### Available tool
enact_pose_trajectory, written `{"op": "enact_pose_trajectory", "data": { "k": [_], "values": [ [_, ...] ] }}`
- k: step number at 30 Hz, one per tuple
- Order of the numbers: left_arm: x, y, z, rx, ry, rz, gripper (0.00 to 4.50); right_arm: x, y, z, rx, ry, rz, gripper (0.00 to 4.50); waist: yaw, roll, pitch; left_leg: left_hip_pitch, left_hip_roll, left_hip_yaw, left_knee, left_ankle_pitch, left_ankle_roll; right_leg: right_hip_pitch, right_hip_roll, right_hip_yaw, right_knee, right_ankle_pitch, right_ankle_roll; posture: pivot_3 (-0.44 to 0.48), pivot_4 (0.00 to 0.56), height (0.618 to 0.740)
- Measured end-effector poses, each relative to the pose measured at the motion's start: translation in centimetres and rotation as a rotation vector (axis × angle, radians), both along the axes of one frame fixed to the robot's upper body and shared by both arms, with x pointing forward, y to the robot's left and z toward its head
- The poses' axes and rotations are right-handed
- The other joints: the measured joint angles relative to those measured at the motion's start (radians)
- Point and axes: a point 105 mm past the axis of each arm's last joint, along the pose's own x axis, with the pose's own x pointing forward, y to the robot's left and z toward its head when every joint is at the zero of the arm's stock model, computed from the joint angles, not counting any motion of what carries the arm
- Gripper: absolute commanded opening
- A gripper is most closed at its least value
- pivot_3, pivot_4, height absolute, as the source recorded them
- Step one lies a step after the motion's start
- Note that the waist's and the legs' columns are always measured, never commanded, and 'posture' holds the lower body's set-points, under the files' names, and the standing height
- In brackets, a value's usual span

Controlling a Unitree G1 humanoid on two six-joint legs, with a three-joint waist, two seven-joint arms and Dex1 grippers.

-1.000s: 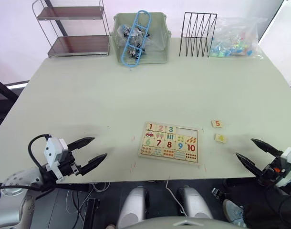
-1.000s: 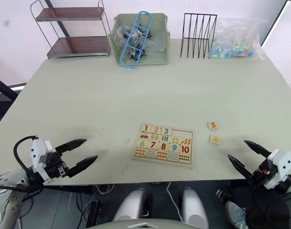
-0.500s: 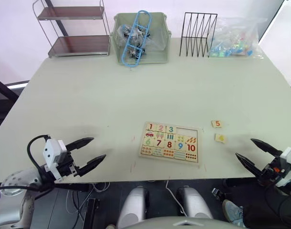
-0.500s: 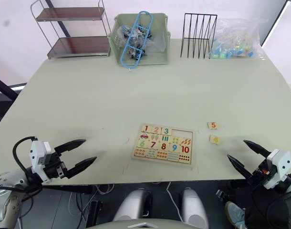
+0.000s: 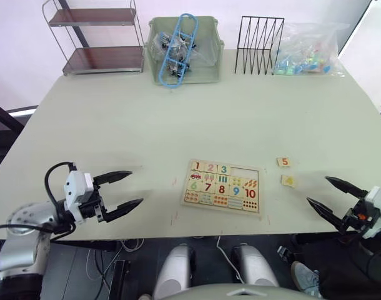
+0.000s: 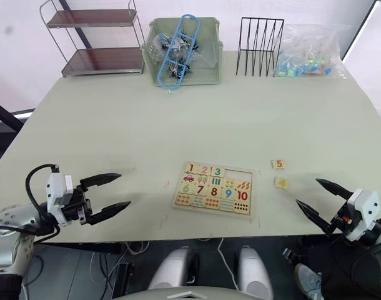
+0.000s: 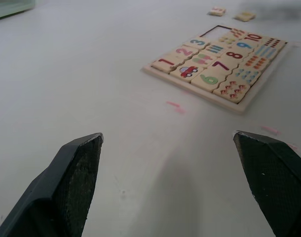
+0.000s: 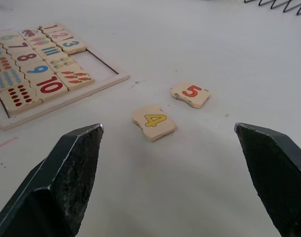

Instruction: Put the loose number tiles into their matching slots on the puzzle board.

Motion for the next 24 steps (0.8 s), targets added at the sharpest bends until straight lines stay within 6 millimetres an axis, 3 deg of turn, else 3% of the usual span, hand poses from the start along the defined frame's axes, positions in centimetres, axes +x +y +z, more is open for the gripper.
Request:
{"op": "enact_pose_trajectory", "data": {
  "k": [13,24],
  "values": [
    [0.4,-2.2,1.9,0.015,0.009,-0.291,4.5,2.8,2.0,0.4,-0.139,0.057,0.225,4.47,-0.001,0.0,0.0,0.0,0.0,0.0,0.0,0.0,0.0,0.0,0.001,0.0,0.0,0.0,0.0,0.0,0.15,0.74],
    [0.3,-3.3,2.6,0.002,0.018,-0.383,4.5,4.9,3.2,-1.7,-0.242,0.183,0.311,4.47,-0.001,0.0,0.0,-0.001,0.0,-0.001,0.0,0.0,0.0,0.0,0.001,0.0,0.001,0.0,0.0,0.0,0.15,0.74]
  ]
}}
